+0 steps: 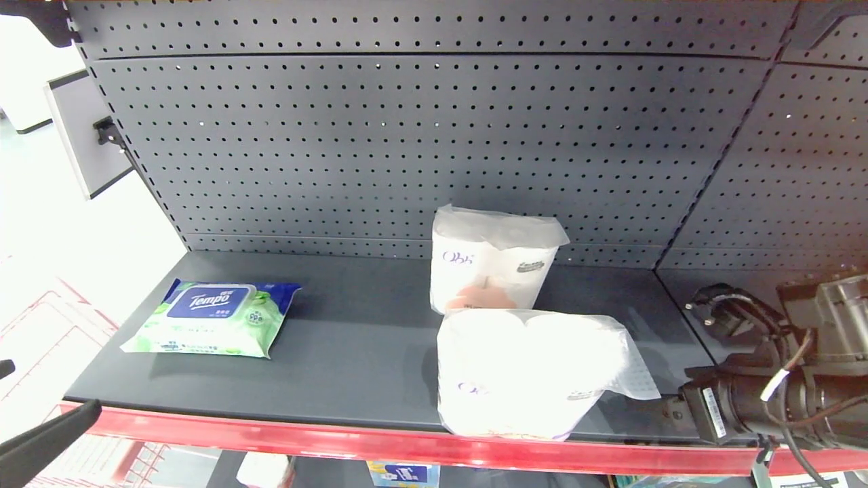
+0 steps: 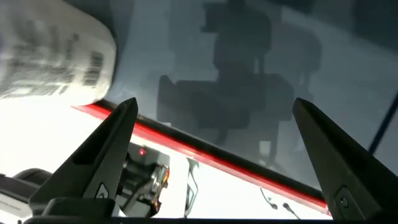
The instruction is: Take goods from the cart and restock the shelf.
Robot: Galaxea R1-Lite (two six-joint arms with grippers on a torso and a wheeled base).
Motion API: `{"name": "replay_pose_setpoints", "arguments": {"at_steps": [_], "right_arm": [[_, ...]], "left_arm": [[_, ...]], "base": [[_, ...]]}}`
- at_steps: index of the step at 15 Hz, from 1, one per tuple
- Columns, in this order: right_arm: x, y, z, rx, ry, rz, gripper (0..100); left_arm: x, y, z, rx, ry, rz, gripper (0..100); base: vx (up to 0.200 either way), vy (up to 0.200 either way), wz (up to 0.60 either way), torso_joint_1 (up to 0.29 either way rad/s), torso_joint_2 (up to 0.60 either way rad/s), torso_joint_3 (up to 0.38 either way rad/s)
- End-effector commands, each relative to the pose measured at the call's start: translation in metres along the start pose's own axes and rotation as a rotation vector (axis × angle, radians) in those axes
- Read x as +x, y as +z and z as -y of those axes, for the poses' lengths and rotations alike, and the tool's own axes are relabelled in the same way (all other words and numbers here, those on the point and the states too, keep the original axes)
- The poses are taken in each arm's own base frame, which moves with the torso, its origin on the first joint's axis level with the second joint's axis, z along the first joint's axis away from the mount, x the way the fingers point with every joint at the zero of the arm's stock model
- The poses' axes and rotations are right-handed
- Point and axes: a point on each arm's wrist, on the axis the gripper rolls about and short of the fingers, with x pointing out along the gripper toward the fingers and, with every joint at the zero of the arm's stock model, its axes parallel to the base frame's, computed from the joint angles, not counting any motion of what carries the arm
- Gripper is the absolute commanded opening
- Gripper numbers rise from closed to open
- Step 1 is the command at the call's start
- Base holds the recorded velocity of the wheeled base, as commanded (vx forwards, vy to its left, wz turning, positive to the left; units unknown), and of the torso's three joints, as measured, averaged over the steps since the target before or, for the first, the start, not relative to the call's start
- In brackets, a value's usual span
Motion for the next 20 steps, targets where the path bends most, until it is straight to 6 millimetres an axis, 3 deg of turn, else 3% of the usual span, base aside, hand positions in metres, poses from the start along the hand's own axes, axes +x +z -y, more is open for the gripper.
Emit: {"name": "replay_pose_setpoints", "arguments": {"at_steps": [1, 10, 20], "right_arm": [[0.015, 0.0, 0.0, 0.0, -0.008, -0.056, 100], [0.035, 0.009, -0.015, -0.022, 0.033, -0.093, 100], [0.042, 0.015, -0.021, -0.036, 0.046, -0.093, 100]], "left_arm": [[0.003, 0.0, 0.0, -0.001, 0.0, -0.011, 100], [0.002, 0.0, -0.001, -0.001, 0.018, -0.006, 100], [0.002, 0.001, 0.0, 0.003, 0.018, -0.004, 100]], "base": [[0.0, 0.0, 0.0, 0.0, 0.0, 0.0], [0.0, 0.0, 0.0, 0.0, 0.0, 0.0], [0.0, 0.0, 0.0, 0.0, 0.0, 0.0]]}}
